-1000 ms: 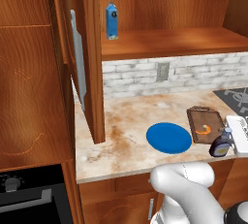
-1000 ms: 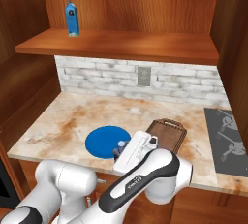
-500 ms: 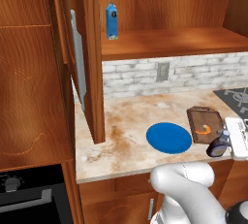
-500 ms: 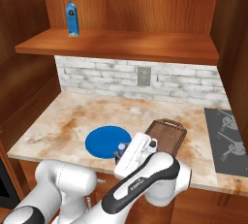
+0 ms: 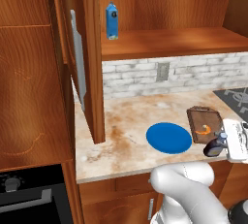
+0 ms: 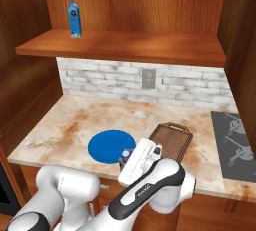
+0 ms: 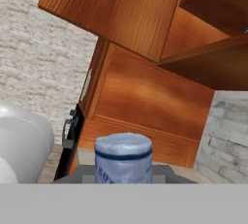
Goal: Pick the shrimp from the plate and place it on the cutting board. Then pick the condiment bottle from the cabinet and place it next to the cutting board.
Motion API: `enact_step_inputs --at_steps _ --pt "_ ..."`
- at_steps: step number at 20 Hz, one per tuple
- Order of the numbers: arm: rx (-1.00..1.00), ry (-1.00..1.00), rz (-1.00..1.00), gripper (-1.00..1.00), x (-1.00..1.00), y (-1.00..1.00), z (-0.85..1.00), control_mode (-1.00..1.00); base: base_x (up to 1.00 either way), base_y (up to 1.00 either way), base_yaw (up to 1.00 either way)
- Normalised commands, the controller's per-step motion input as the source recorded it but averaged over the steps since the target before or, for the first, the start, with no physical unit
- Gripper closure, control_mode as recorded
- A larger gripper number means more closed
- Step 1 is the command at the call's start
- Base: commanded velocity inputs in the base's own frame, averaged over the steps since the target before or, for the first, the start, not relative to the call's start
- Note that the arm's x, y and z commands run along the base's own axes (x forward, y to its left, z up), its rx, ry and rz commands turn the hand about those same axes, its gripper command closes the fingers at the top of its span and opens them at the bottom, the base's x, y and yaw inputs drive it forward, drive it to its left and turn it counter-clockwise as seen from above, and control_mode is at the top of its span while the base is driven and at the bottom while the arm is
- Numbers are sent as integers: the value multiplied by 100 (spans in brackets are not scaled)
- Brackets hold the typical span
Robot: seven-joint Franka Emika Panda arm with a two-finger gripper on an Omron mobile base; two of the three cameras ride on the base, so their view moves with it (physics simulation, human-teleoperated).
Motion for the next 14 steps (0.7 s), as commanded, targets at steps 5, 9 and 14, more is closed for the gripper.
enact_step_inputs --at_steps 5,9,14 --pt "0 -1 0 100 14 0 -11 -100 0 0 0" --pt "0 0 0 100 13 0 -14 -100 0 0 0" --pt "0 0 0 100 15 0 -15 -100 0 0 0"
